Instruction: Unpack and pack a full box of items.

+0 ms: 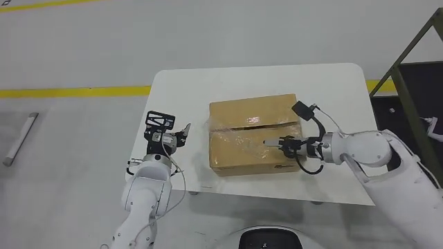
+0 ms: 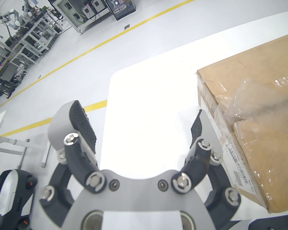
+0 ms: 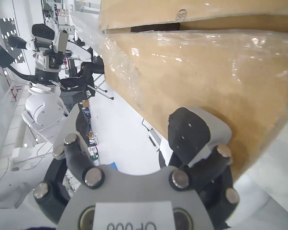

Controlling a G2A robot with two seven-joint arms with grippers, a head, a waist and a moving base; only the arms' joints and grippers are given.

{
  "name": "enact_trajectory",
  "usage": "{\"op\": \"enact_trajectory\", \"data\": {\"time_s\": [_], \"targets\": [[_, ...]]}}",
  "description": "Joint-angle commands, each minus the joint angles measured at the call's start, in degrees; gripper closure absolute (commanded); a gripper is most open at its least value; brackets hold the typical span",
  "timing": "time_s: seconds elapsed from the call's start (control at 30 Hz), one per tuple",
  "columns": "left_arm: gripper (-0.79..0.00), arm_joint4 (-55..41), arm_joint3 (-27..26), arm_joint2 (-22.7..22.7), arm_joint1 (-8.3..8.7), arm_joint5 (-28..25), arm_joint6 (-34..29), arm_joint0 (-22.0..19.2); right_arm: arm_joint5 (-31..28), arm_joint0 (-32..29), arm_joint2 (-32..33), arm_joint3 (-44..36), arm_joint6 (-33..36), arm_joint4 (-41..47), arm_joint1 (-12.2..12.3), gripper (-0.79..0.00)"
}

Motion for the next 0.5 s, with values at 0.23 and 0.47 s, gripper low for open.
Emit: {"op": "enact_trajectory", "data": {"time_s": [0.23,0.47], "targets": [[-0.785,0.00,0.00,0.00,0.00,0.00,0.00,0.00,-0.54,4.80,-4.96,2.48,0.16,0.27,-0.58,-0.785],[-0.785,0.00,0.00,0.00,0.00,0.00,0.00,0.00,-0.61,8.57,-9.73,5.25,0.74,-1.64,-1.18,-0.785]]}}
